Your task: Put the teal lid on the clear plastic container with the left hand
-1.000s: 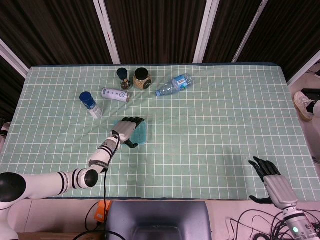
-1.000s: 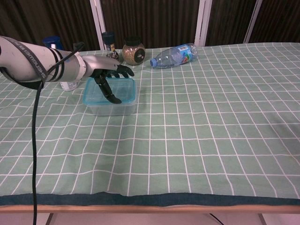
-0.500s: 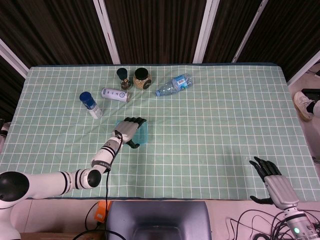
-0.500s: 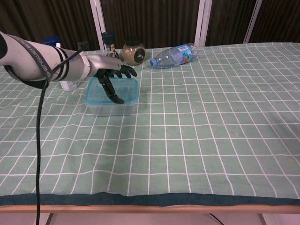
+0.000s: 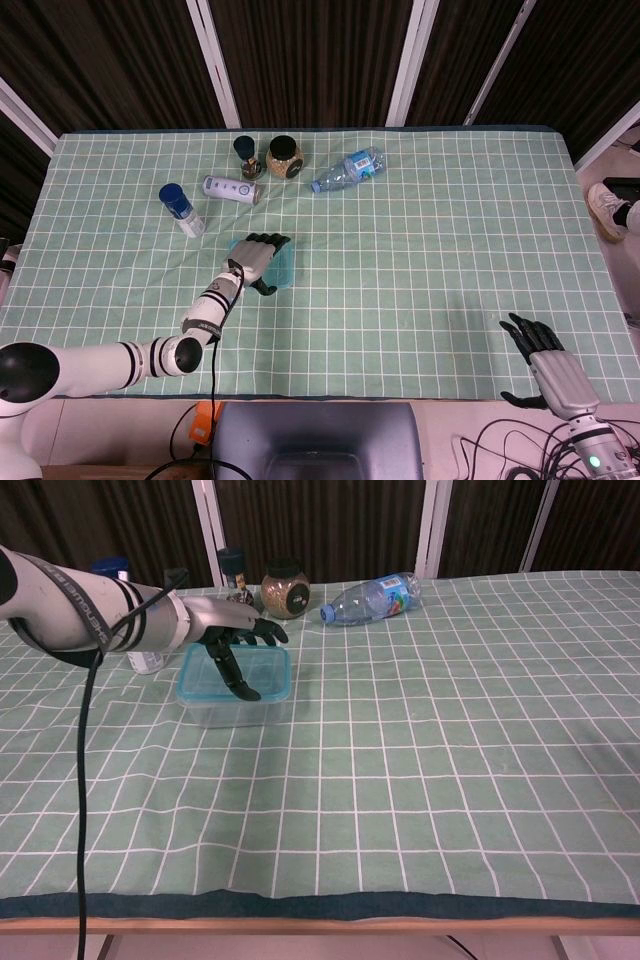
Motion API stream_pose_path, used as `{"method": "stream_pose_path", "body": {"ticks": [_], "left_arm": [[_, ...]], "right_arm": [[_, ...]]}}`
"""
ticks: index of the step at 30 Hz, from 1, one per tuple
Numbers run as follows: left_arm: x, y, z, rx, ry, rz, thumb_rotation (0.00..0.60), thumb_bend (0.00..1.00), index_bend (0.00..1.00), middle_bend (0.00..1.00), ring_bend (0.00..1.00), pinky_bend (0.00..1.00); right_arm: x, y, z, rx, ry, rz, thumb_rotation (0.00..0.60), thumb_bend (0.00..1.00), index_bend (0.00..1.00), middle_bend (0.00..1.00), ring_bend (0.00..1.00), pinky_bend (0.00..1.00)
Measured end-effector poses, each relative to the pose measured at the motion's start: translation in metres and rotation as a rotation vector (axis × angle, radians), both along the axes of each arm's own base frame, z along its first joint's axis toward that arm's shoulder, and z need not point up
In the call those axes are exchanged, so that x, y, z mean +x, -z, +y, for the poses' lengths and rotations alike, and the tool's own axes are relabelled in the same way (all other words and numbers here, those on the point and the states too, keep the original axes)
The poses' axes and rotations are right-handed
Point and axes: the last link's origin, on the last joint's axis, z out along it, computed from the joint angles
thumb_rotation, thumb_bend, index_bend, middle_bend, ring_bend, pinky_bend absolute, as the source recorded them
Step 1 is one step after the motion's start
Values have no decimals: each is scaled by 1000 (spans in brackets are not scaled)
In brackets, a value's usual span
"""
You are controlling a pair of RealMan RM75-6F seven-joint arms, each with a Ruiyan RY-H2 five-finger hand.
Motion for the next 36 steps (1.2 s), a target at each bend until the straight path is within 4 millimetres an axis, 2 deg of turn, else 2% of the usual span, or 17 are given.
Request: {"method": "stream_pose_path", "body": {"ticks": [14, 18, 23, 27, 34, 36], "left_arm": [[-7, 1, 1, -20, -19, -3, 600, 290, 0, 85, 683, 716], [-8, 1, 1, -33, -34, -16, 600, 290, 0, 84, 643, 604], [-9, 1, 0, -49, -49, -41, 600, 291, 0, 83, 493, 343], [-11, 0, 1, -58, -46, -62, 600, 290, 0, 79, 387, 236], [-15, 0, 0, -72, -43, -96, 600, 289, 0, 28, 74, 82], [-15, -1, 1, -73, -42, -107, 600, 285, 0, 5, 20, 41]], "right_arm": [[0, 0, 0, -2, 0, 0, 600, 292, 0, 0, 0, 0], [0, 0, 0, -3, 1, -1, 600, 293, 0, 0, 0, 0], [0, -1, 0, -5, 2, -1, 600, 293, 0, 0, 0, 0], [0, 0, 0, -4, 2, 0, 600, 293, 0, 0, 0, 0], [-1, 0, 0, -6, 4, 0, 600, 293, 0, 0, 0, 0], [0, 0, 0, -5, 3, 1, 600, 293, 0, 0, 0, 0]]}}
